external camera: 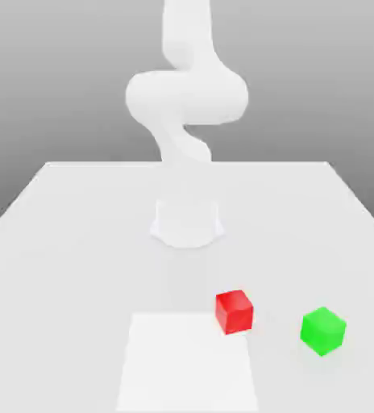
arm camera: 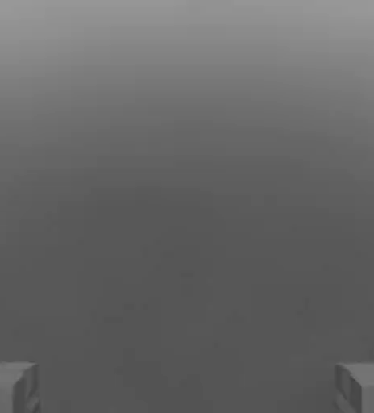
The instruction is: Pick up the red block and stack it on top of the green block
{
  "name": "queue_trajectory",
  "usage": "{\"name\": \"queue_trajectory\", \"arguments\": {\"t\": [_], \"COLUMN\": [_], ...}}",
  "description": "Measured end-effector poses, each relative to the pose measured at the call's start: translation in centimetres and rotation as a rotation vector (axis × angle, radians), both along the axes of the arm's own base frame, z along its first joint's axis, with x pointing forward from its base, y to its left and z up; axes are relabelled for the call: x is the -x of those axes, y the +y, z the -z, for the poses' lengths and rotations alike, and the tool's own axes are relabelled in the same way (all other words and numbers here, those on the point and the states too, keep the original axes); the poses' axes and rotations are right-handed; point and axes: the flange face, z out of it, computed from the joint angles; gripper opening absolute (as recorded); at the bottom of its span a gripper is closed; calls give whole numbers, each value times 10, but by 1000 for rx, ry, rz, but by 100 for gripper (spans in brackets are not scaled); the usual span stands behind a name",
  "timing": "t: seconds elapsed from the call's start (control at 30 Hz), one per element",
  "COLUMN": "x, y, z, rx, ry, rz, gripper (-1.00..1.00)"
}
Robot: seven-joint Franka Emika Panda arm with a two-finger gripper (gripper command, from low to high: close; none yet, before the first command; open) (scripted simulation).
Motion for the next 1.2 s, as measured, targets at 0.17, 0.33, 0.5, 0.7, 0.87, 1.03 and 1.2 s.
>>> {"name": "queue_trajectory", "arguments": {"t": [0.17, 0.33, 0.5, 0.7, 0.87, 1.03, 1.2], "x": [-38, -37, 5, 45, 47, 48, 46], "y": [25, 48, 66, 73, 73, 73, 74], "z": [124, 250, 377, 486, 513, 515, 479], "rx": [21, 51, 94, 126, 125, 126, 127], "ry": [184, 370, 578, 711, 714, 714, 714], "rz": [-73, -149, -233, -287, -288, -288, -288], "gripper": [0, 0, 0, 0, -100, -100, -100]}}
